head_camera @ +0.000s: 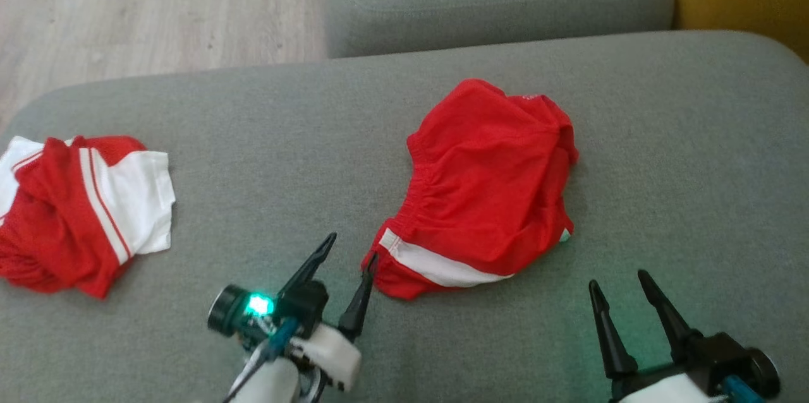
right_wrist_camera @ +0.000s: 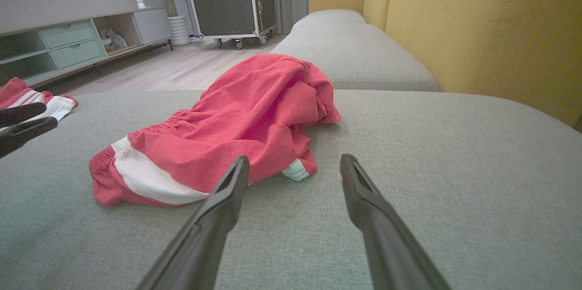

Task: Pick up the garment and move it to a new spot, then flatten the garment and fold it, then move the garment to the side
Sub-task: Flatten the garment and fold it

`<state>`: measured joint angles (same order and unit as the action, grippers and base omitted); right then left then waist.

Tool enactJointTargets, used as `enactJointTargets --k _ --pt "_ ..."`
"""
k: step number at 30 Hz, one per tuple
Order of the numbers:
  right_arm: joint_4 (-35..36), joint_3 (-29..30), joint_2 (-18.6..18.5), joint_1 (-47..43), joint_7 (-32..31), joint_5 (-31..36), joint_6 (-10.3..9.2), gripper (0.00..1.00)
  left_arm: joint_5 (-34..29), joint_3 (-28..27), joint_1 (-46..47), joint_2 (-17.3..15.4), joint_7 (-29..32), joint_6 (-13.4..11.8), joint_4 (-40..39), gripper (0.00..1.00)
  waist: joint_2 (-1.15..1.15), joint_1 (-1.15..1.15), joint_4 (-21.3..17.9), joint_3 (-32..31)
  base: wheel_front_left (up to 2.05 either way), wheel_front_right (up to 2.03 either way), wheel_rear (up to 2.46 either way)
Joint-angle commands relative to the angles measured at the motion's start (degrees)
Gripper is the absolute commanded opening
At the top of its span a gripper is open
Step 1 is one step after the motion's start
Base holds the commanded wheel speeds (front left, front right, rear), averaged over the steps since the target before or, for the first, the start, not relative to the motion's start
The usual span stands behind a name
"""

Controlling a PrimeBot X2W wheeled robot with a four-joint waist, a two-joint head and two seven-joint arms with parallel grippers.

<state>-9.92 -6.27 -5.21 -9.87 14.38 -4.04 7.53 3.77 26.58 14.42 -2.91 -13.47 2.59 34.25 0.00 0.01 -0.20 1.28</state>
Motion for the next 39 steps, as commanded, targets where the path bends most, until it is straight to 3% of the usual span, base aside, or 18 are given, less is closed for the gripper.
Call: enactJointTargets --k 1,16,19,24,29,30,32,33,34,35,39 --pt "2.1 -1.5 -1.5 3.0 0.6 -0.5 -0.04 1.0 0.7 -1.0 4.2 -0.1 0.6 0.2 0.2 1.0 0.0 -0.01 -0.8 1.2 0.0 0.0 0.0" --pt "2.1 -2.2 -2.7 5.1 0.6 -1.0 -0.04 1.0 13.3 10.7 14.3 0.0 5.7 2.4 10.9 1.0 0.0 -0.01 -4.0 4.1 0.0 0.0 0.0" --pt "2.0 -2.1 -2.6 4.8 0.6 -0.9 -0.04 1.0 15.0 12.0 14.4 0.0 5.8 2.0 12.3 1.0 0.0 -0.01 -4.5 3.5 0.0 0.0 0.0" --pt "2.0 -2.3 -2.4 4.8 0.6 -0.9 -0.04 1.0 15.9 12.8 15.4 0.0 4.2 -2.0 14.9 1.0 0.0 -0.01 -5.0 2.9 0.0 0.0 0.0" --pt "2.1 -2.9 -2.3 5.3 0.6 -1.0 -0.04 1.0 19.1 14.4 16.2 0.0 4.5 -0.2 16.7 1.0 0.0 -0.01 -5.6 3.0 0.0 0.0 0.0" --pt "2.2 -2.9 -2.4 5.3 0.6 -1.1 -0.04 1.0 19.5 14.8 16.3 0.0 4.5 0.2 17.0 0.97 0.0 -0.01 -5.8 3.1 0.0 0.0 0.0" --pt "2.4 -2.6 -2.5 5.4 0.6 -1.1 -0.04 1.0 20.4 15.8 16.7 0.0 3.9 0.7 17.0 0.66 0.0 -0.01 -6.0 3.2 0.0 0.0 0.0" --pt "2.4 -2.5 -2.6 5.3 0.6 -1.2 -0.04 1.0 20.5 16.2 16.9 0.0 3.4 0.7 16.9 0.45 0.0 -0.01 -6.1 3.1 0.0 0.0 0.0" --pt "2.4 -2.4 -2.6 5.3 0.6 -1.2 -0.04 1.0 20.7 16.7 17.0 0.0 3.0 0.6 17.0 0.34 0.0 -0.01 -6.1 3.1 0.0 0.0 0.0" --pt "2.4 -2.3 -2.6 5.2 0.6 -1.2 -0.04 1.0 20.8 17.1 17.1 0.0 2.7 0.5 17.0 0.26 0.0 -0.01 -6.1 3.0 0.0 0.0 0.0" --pt "2.1 -2.1 -2.4 4.8 0.6 -1.0 -0.04 1.0 21.5 19.0 17.0 0.0 1.8 0.1 17.0 0.16 0.0 -0.01 -6.1 2.4 0.0 0.0 0.0"
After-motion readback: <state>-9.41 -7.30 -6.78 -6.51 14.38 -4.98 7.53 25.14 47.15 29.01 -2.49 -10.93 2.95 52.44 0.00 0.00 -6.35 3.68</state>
